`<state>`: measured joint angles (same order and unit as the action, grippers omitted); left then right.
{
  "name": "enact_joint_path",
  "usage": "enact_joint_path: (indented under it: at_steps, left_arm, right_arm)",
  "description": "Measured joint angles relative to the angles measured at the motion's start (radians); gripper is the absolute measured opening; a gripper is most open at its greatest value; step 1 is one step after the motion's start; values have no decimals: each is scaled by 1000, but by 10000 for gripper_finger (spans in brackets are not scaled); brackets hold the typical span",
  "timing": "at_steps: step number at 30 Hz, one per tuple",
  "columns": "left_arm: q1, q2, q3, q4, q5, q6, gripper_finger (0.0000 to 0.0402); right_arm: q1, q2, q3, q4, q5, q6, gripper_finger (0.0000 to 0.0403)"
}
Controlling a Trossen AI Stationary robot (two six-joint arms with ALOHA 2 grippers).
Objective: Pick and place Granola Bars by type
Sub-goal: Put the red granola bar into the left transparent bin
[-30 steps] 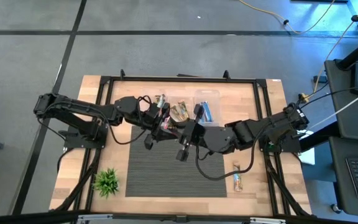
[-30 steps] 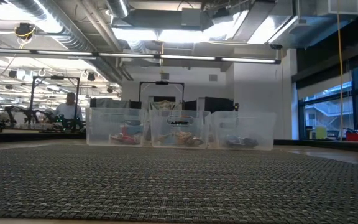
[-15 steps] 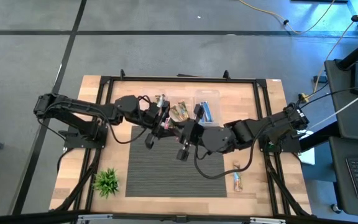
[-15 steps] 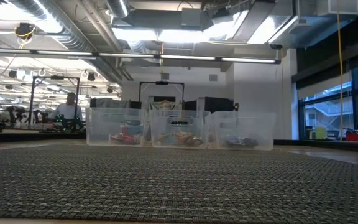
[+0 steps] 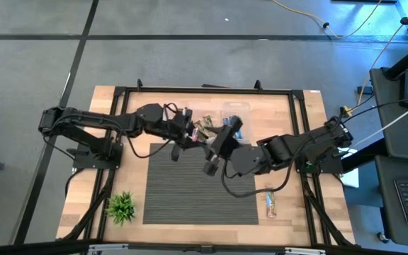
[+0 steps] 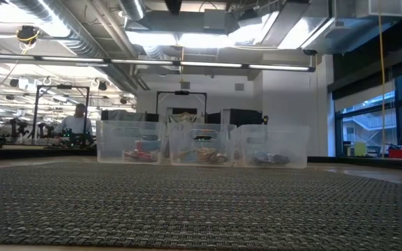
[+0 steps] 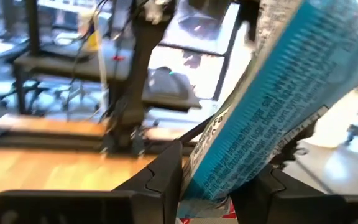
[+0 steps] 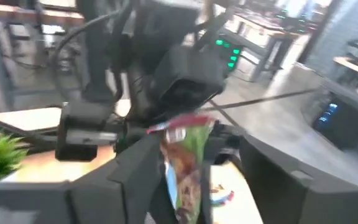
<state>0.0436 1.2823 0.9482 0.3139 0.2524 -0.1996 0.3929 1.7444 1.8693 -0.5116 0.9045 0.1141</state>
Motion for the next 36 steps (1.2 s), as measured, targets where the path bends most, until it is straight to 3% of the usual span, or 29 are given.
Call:
enact_joint_path:
  at_steps: [4,7,10,16,19,24,29,36]
  left_arm:
    - [40,0,0,-104,-55,-1,107]
    - [74,0,0,-194,-121,-23,107]
    - [108,0,0,-300,-254,-28,106]
    - [165,0,-1,-558,-614,-160,105]
    - [202,0,-1,-688,-703,-256,103]
    - [275,23,-1,-803,-645,-395,102]
    - [314,90,-1,-783,-567,-421,102]
    - [315,202,-1,-788,-510,-479,102]
  right_arm:
    - [13,-13,38,-115,53,89,248]
    - [21,-13,82,-300,40,248,257]
    - [23,-15,90,-506,-33,490,259]
    - [23,20,89,-961,-236,994,260]
    - [34,50,84,-1067,-309,1154,260]
    - [54,53,5,-993,-390,1169,260]
    - [72,53,-88,-1009,-497,1266,260]
    - [77,53,-227,-864,-642,1348,260]
